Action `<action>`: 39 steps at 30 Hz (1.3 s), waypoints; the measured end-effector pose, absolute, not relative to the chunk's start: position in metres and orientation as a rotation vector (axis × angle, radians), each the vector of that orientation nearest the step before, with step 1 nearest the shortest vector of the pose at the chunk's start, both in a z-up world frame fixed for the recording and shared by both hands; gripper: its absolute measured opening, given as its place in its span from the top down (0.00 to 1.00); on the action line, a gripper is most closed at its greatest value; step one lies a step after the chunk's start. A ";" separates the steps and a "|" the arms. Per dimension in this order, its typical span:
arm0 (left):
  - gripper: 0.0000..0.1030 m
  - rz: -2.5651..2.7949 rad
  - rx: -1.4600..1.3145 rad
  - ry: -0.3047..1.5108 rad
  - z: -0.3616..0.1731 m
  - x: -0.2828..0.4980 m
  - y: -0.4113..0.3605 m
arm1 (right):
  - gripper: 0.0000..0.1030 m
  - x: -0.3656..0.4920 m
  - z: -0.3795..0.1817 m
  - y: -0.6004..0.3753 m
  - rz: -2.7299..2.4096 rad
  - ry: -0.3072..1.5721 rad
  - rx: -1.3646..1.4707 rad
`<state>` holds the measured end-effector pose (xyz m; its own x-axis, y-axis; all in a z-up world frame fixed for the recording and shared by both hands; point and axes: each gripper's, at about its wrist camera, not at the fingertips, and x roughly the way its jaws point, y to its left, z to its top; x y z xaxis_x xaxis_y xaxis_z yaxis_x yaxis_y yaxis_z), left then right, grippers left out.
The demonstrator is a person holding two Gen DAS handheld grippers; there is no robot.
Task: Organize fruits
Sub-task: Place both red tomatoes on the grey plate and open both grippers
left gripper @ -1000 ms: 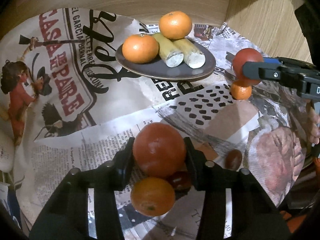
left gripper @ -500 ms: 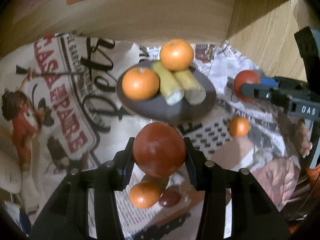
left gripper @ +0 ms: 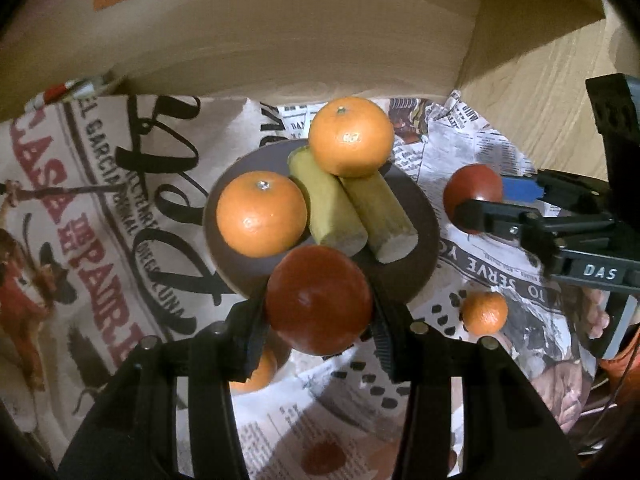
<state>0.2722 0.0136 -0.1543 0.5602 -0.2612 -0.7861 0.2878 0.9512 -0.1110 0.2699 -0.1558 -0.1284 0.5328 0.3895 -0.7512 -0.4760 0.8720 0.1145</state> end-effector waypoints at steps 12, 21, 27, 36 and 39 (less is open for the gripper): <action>0.55 -0.329 0.038 0.961 -0.169 0.293 0.008 | 0.53 0.315 -0.149 -0.152 0.473 0.934 -0.104; 0.32 -0.320 0.026 0.961 -0.170 0.292 0.009 | 0.48 0.322 -0.155 -0.146 0.483 0.952 -0.115; 0.27 -0.301 0.039 0.905 -0.155 0.282 0.009 | 0.32 0.314 -0.141 -0.145 0.496 0.899 -0.121; 0.22 -0.257 0.061 0.800 -0.123 0.248 0.017 | 0.28 0.283 -0.112 -0.149 0.514 0.813 -0.107; 0.21 -0.235 0.061 0.785 -0.117 0.235 0.023 | 0.28 0.267 -0.102 -0.151 0.522 0.786 -0.099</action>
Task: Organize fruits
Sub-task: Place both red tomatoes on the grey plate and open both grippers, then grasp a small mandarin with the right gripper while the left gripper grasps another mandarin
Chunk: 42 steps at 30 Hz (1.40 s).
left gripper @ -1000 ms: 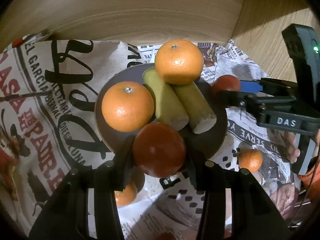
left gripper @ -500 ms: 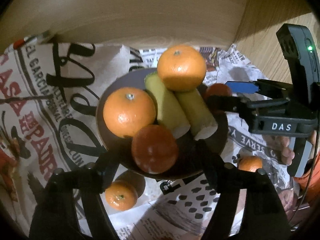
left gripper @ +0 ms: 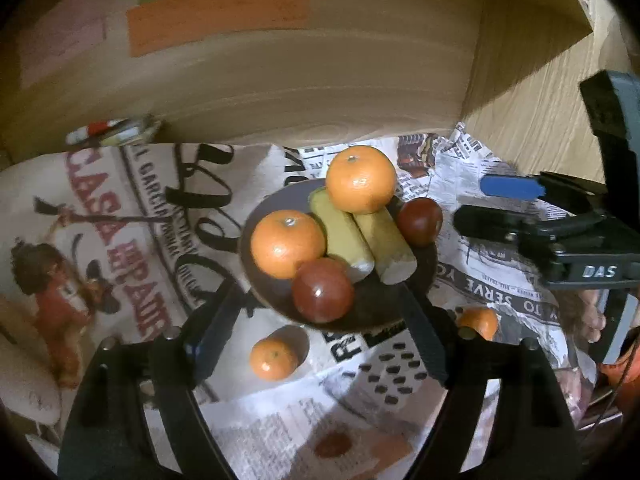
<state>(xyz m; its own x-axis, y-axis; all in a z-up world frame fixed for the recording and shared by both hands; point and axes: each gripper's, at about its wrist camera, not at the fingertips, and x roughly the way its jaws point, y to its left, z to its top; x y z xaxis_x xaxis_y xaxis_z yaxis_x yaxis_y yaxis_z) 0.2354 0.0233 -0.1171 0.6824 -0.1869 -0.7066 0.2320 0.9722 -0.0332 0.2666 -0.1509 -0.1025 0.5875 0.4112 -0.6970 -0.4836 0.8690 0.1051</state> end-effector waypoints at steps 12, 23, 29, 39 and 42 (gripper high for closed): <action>0.15 -0.154 0.037 0.795 -0.125 0.181 0.055 | 0.27 0.205 -0.100 -0.155 0.545 0.747 -0.083; 0.18 -0.134 0.005 0.869 -0.162 0.169 0.065 | 0.27 0.185 -0.143 -0.160 0.509 0.841 -0.088; 0.31 -0.154 -0.022 0.903 -0.171 0.190 0.067 | 0.35 0.201 -0.165 -0.159 0.487 0.926 -0.100; 0.38 -0.162 0.001 0.940 -0.179 0.235 0.057 | 0.65 0.210 -0.168 -0.155 0.522 0.950 -0.104; 0.44 -0.170 0.003 0.963 -0.183 0.247 0.055 | 0.66 0.211 -0.163 -0.156 0.525 0.933 -0.093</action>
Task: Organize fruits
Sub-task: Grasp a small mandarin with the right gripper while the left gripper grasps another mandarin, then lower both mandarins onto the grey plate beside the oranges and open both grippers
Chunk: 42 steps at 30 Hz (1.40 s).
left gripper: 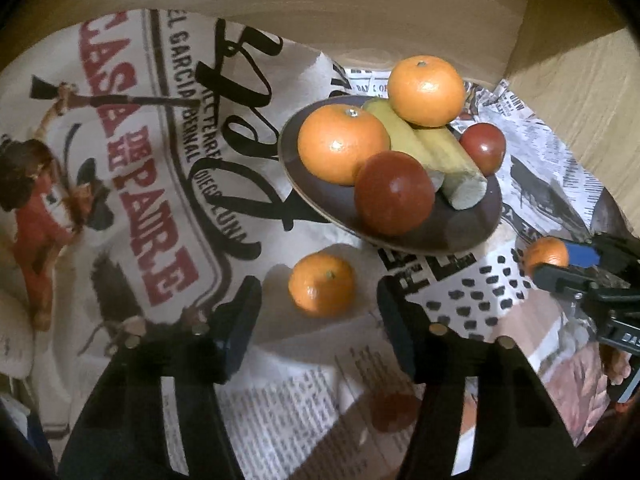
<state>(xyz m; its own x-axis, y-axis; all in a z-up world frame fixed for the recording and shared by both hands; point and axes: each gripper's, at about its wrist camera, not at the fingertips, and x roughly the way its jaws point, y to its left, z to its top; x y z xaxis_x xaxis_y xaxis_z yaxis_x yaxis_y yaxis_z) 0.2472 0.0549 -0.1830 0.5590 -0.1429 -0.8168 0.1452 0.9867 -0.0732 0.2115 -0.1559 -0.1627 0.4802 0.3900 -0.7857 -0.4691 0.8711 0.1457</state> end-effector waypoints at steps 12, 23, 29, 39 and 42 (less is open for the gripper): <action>0.66 -0.212 -0.047 0.979 -0.179 0.249 0.058 | 0.66 0.222 -0.148 -0.160 0.530 0.898 -0.072; 0.66 -0.322 -0.012 0.891 -0.140 0.232 0.019 | 0.66 0.231 -0.134 -0.160 0.531 0.854 -0.077; 0.66 -0.356 0.017 0.891 -0.141 0.244 -0.010 | 0.66 0.235 -0.127 -0.160 0.537 0.835 -0.092; 0.66 -0.340 0.031 0.934 -0.158 0.268 -0.035 | 0.65 0.239 -0.124 -0.167 0.537 0.825 -0.095; 0.64 -0.315 0.035 0.941 -0.163 0.272 -0.038 | 0.65 0.240 -0.124 -0.170 0.534 0.826 -0.091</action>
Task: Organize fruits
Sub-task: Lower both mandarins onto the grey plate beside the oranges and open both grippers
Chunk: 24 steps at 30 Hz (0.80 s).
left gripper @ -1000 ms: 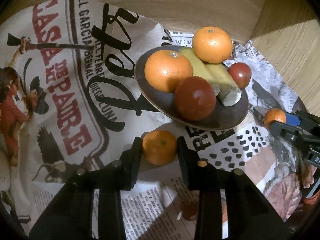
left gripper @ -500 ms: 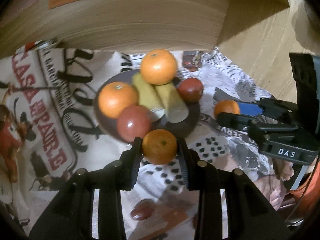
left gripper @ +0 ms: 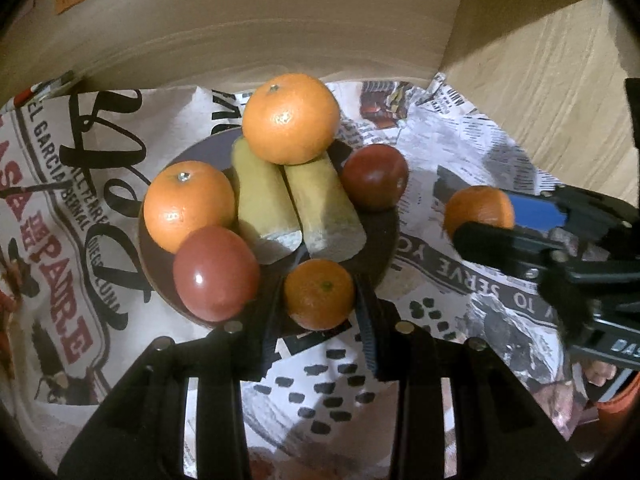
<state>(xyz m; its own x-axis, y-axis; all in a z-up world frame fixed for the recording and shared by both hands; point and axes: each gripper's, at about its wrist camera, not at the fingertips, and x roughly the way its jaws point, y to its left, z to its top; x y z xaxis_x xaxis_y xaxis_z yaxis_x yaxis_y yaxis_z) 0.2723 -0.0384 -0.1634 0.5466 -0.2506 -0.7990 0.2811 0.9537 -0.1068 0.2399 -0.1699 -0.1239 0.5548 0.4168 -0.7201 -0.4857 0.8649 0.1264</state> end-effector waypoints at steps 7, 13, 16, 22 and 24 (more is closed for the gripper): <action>0.47 -0.323 0.017 0.913 -0.155 0.267 -0.038 | 0.65 0.239 -0.123 -0.172 0.535 0.820 -0.090; 0.47 -0.320 -0.003 0.852 -0.136 0.247 -0.019 | 0.65 0.241 -0.121 -0.164 0.546 0.816 -0.096; 0.46 -0.285 -0.003 0.819 -0.127 0.239 -0.002 | 0.65 0.246 -0.120 -0.153 0.560 0.817 -0.112; 0.44 -0.197 -0.037 0.811 -0.129 0.239 0.041 | 0.65 0.263 -0.123 -0.124 0.583 0.829 -0.163; 0.44 -0.184 -0.058 0.819 -0.133 0.241 0.052 | 0.65 0.271 -0.127 -0.116 0.579 0.840 -0.176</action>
